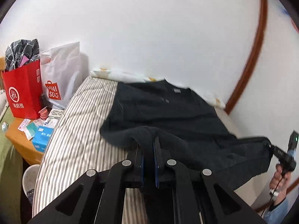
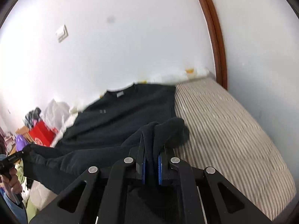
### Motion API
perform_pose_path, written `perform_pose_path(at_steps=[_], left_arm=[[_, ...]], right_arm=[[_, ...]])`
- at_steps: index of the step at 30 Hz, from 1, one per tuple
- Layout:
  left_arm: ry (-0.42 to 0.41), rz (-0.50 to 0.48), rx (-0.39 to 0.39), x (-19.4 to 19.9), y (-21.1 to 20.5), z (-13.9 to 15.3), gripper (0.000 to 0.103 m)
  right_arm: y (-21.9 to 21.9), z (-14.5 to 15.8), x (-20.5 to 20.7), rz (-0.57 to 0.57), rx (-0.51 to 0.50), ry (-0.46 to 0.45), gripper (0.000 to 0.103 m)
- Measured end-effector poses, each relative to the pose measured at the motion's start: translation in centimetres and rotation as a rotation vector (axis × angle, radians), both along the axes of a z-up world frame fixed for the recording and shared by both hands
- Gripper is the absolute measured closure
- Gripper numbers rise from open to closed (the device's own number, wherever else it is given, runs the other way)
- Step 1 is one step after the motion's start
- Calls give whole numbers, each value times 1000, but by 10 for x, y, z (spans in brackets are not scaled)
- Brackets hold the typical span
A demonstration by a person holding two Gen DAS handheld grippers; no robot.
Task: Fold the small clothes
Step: 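Grasp the hem with the right gripper and lift it toward the collar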
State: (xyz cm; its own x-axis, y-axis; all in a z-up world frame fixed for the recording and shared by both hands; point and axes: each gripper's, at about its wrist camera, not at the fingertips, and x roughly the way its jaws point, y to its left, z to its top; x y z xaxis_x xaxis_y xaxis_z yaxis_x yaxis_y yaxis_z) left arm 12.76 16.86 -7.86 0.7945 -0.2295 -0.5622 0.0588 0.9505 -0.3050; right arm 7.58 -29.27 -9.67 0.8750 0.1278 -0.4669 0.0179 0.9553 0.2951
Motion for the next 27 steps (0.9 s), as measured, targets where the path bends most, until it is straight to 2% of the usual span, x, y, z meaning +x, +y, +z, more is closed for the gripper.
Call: perform_pose_path(at_steps=[5, 10, 14, 17, 22, 27], left_arm=[[20, 42, 12, 46, 0, 6, 95], [43, 75, 70, 101, -4, 5, 95], [76, 93, 74, 140, -1, -5, 95], [105, 104, 76, 166, 2, -19, 94], [171, 110, 87, 202, 3, -52, 94], [199, 107, 126, 220, -2, -69, 92]], right_arm=[[0, 21, 44, -19, 15, -28, 94], [6, 31, 102, -36, 13, -12, 94], [7, 31, 146, -40, 18, 1, 94], [6, 20, 178, -37, 34, 24, 94], [6, -14, 224, -56, 14, 97, 94], [4, -45, 263, -70, -21, 175, 93]])
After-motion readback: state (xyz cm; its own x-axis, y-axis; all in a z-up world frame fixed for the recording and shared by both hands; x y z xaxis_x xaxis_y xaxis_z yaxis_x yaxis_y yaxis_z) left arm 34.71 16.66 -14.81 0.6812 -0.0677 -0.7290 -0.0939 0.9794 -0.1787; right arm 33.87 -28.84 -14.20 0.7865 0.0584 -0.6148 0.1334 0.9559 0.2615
